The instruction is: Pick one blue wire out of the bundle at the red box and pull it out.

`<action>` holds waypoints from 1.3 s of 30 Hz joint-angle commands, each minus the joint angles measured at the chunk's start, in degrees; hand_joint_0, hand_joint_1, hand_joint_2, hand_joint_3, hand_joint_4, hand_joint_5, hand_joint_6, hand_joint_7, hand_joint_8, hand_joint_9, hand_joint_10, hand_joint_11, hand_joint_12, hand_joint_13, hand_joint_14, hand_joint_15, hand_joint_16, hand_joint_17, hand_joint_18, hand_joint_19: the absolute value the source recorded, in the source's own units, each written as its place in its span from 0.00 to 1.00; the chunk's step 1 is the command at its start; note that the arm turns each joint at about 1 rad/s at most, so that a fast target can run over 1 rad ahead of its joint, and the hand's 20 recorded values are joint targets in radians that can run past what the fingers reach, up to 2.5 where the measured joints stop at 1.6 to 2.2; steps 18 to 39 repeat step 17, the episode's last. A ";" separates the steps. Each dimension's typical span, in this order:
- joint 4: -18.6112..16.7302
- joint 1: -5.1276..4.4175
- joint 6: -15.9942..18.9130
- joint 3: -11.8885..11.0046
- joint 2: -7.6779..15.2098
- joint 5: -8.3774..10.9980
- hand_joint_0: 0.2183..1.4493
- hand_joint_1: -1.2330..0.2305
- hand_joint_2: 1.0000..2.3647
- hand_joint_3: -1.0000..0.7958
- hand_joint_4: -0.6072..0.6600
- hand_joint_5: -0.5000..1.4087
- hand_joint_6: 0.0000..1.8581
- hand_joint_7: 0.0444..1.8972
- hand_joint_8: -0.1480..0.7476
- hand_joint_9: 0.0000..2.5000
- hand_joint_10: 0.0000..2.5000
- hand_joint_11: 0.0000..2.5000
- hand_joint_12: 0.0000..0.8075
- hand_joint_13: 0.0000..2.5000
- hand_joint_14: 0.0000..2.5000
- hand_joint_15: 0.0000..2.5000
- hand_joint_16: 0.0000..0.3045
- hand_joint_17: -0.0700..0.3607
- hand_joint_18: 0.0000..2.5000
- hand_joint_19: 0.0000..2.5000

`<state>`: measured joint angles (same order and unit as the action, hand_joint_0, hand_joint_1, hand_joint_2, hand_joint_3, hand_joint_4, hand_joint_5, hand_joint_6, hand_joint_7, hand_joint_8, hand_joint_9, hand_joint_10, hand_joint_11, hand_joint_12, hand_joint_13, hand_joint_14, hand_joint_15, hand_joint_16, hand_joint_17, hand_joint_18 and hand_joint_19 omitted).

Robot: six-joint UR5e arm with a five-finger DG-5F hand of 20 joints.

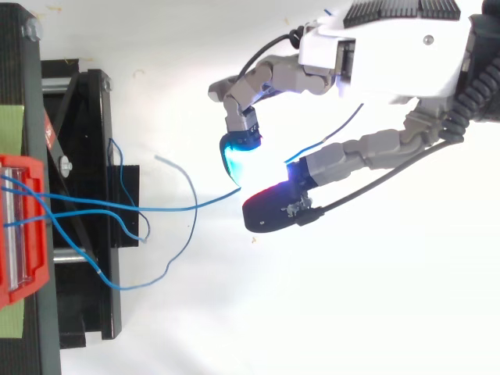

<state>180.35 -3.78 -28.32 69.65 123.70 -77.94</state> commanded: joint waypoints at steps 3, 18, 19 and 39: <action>0.00 0.00 0.02 -0.05 0.05 -0.02 0.33 0.30 0.01 0.42 0.58 0.19 0.49 0.58 0.50 0.15 0.00 0.00 0.51 0.20 0.00 0.03 0.21 0.50 0.19 0.00; 0.00 0.00 0.02 0.04 0.05 -0.02 0.34 0.30 0.01 0.41 0.58 0.19 0.49 0.58 0.50 0.16 0.00 0.00 0.51 0.20 0.00 0.04 0.21 0.49 0.20 0.00; 0.00 0.00 0.02 0.04 0.05 -0.02 0.34 0.30 0.01 0.41 0.58 0.19 0.49 0.58 0.50 0.16 0.00 0.00 0.51 0.20 0.00 0.04 0.21 0.49 0.20 0.00; 0.00 0.00 0.02 0.04 0.05 -0.02 0.34 0.30 0.01 0.41 0.58 0.19 0.49 0.58 0.50 0.16 0.00 0.00 0.51 0.20 0.00 0.04 0.21 0.49 0.20 0.00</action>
